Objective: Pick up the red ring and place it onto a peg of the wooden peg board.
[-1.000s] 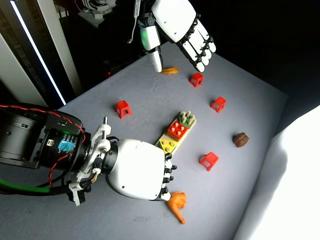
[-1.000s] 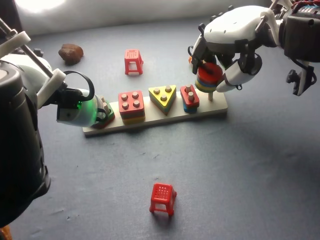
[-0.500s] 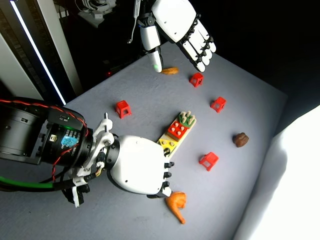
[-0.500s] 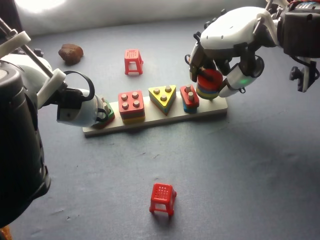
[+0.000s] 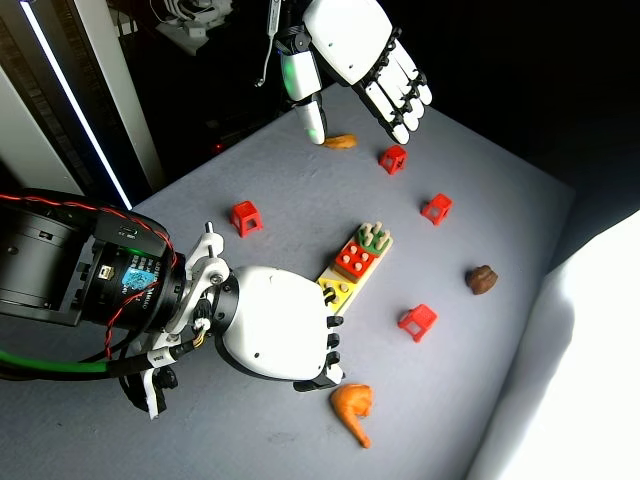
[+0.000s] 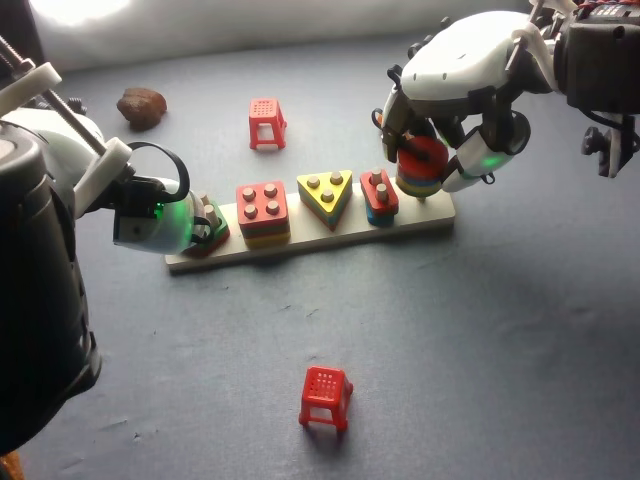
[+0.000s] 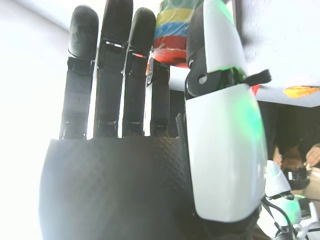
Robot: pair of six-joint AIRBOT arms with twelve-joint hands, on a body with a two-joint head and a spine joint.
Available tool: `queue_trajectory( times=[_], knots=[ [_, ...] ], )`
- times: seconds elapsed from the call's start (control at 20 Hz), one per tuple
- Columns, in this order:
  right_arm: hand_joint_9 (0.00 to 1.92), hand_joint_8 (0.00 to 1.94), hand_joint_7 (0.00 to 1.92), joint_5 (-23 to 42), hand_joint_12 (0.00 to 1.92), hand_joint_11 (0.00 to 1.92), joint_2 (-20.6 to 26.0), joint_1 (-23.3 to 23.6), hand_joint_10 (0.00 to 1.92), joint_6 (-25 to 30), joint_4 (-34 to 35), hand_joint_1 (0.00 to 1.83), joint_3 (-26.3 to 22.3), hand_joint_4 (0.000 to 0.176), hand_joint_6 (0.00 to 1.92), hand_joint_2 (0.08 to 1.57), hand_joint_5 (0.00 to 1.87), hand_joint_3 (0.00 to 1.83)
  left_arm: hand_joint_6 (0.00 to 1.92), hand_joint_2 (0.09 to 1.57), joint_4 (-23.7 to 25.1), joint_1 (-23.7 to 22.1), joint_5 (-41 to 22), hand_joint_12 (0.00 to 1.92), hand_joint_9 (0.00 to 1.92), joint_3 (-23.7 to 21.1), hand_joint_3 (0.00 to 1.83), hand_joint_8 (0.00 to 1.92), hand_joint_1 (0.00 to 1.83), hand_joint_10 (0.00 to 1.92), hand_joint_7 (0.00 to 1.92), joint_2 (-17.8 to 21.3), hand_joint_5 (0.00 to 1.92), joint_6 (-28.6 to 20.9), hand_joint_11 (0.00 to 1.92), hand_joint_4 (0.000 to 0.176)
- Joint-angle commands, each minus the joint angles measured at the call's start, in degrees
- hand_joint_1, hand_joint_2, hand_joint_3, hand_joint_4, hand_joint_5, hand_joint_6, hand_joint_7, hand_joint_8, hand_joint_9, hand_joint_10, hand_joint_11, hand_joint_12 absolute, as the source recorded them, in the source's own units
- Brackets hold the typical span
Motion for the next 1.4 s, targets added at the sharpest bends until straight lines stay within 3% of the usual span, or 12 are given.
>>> queue_trajectory(
  times=[0.0, 0.05, 0.1, 0.15, 0.25, 0.35, 0.9, 0.95, 1.0, 1.1, 1.25, 1.35],
  knots=[
    [1.00, 0.98, 1.01, 6.2, 1.34, 0.59, 0.5, 0.7, 0.62, -0.6, 0.1, 1.21, 0.2, 0.011, 1.07, 1.13, 0.91, 0.00, 0.01, 1.19, 5.6, -0.2, 1.6, 0.01, 0.05, 0.1, 0.00, 0.01, 0.00, 0.01, 0.07, -0.2, 0.07, 0.1, 0.02, 0.000],
    [1.02, 0.94, 1.04, 6.2, 1.33, 0.62, 0.5, 0.7, 0.63, -0.6, 0.1, 1.22, 0.4, 0.010, 1.01, 1.11, 0.95, 0.00, 0.02, 1.18, 5.6, -0.2, 1.6, 0.02, 0.08, 0.1, 0.00, 0.01, 0.00, 0.01, 0.10, -0.2, 0.10, 0.1, 0.03, 0.000],
    [0.94, 0.86, 1.05, 6.2, 1.33, 0.62, 0.5, 0.7, 1.10, -0.7, 0.0, 1.35, 0.5, 0.000, 1.00, 1.11, 0.93, 0.00, 0.02, 1.19, 5.6, -0.2, 1.6, 0.01, 0.07, 0.1, 0.00, 0.01, 0.00, 0.01, 0.10, -0.2, 0.11, 0.1, 0.02, 0.000],
    [0.91, 0.87, 1.04, 6.2, 1.34, 0.62, 0.5, 0.6, 1.22, -0.8, 0.0, 1.37, 0.5, 0.000, 1.01, 1.11, 0.92, 0.00, 0.02, 1.19, 5.6, -0.2, 1.6, 0.01, 0.07, 0.1, 0.00, 0.01, 0.00, 0.01, 0.10, -0.2, 0.11, 0.1, 0.02, 0.000],
    [0.97, 0.95, 1.03, 6.2, 1.33, 0.63, 0.5, 0.5, 0.75, -1.4, 0.0, 1.23, 0.5, 0.008, 0.98, 1.11, 0.96, 0.00, 0.01, 1.19, 5.6, -0.2, 1.6, 0.01, 0.06, 0.1, 0.00, 0.01, 0.00, 0.00, 0.09, -0.2, 0.09, 0.1, 0.01, 0.000],
    [0.99, 0.97, 1.01, 6.0, 1.34, 0.61, 0.5, 0.5, 0.66, -1.4, 0.0, 1.22, 0.5, 0.017, 1.02, 1.12, 0.94, 0.00, 0.01, 1.19, 5.6, -0.2, 1.7, 0.02, 0.08, 0.1, 0.00, 0.01, 0.00, 0.01, 0.10, -0.2, 0.10, 0.1, 0.03, 0.000],
    [1.01, 0.97, 1.02, 8.7, 1.33, 0.61, 0.0, -1.4, 0.61, -1.4, 0.0, 1.22, 0.5, 0.012, 1.03, 1.12, 0.93, 0.00, 0.01, 1.20, 5.6, -0.2, 1.7, 0.02, 0.07, 0.1, 0.00, 0.01, 0.00, 0.00, 0.10, -0.2, 0.11, 0.1, 0.02, 0.000],
    [0.93, 0.84, 1.06, 9.3, 1.34, 0.60, -0.1, -1.8, 1.10, -1.4, 0.0, 1.34, 0.5, 0.000, 0.99, 1.10, 0.94, 0.00, 0.00, 1.19, 5.6, -0.1, 1.7, 0.02, 0.06, 0.1, 0.00, 0.00, 0.00, 0.00, 0.09, -0.2, 0.09, 0.1, 0.01, 0.000],
    [0.91, 0.85, 1.04, 9.7, 1.35, 0.60, -0.1, -2.1, 1.21, -1.4, 0.0, 1.37, 0.5, 0.000, 0.99, 1.11, 0.93, 0.00, 0.00, 1.19, 5.6, -0.1, 1.7, 0.02, 0.06, 0.1, 0.00, 0.00, 0.00, 0.00, 0.09, -0.2, 0.09, 0.1, 0.01, 0.000],
    [0.96, 0.96, 1.02, 10.9, 1.36, 0.60, -0.4, -2.8, 0.74, -1.4, 0.0, 1.22, 0.7, 0.012, 1.04, 1.12, 0.93, 0.00, 0.00, 1.19, 5.6, -0.1, 1.7, 0.00, 0.03, 0.1, 0.00, 0.00, 0.00, 0.00, 0.06, -0.2, 0.06, 0.1, 0.00, 0.000],
    [0.92, 0.97, 1.00, 12.2, 1.38, 0.52, -0.8, -3.6, 0.55, -1.5, 0.0, 1.21, 1.7, 0.017, 1.13, 1.13, 0.89, 0.00, 0.01, 1.19, 5.6, -0.1, 1.7, 0.00, 0.05, 0.1, 0.00, 0.01, 0.00, 0.01, 0.09, -0.2, 0.09, 0.1, 0.01, 0.000],
    [0.84, 0.22, 0.88, 12.6, 1.31, 0.43, -1.2, -4.1, 0.33, -1.7, 0.0, 1.12, 2.4, 0.000, 0.30, 1.07, 0.74, 0.00, 0.02, 1.19, 5.6, -0.1, 1.7, 0.01, 0.06, 0.1, 0.00, 0.01, 0.00, 0.01, 0.11, -0.2, 0.11, 0.1, 0.02, 0.000]
  ],
)
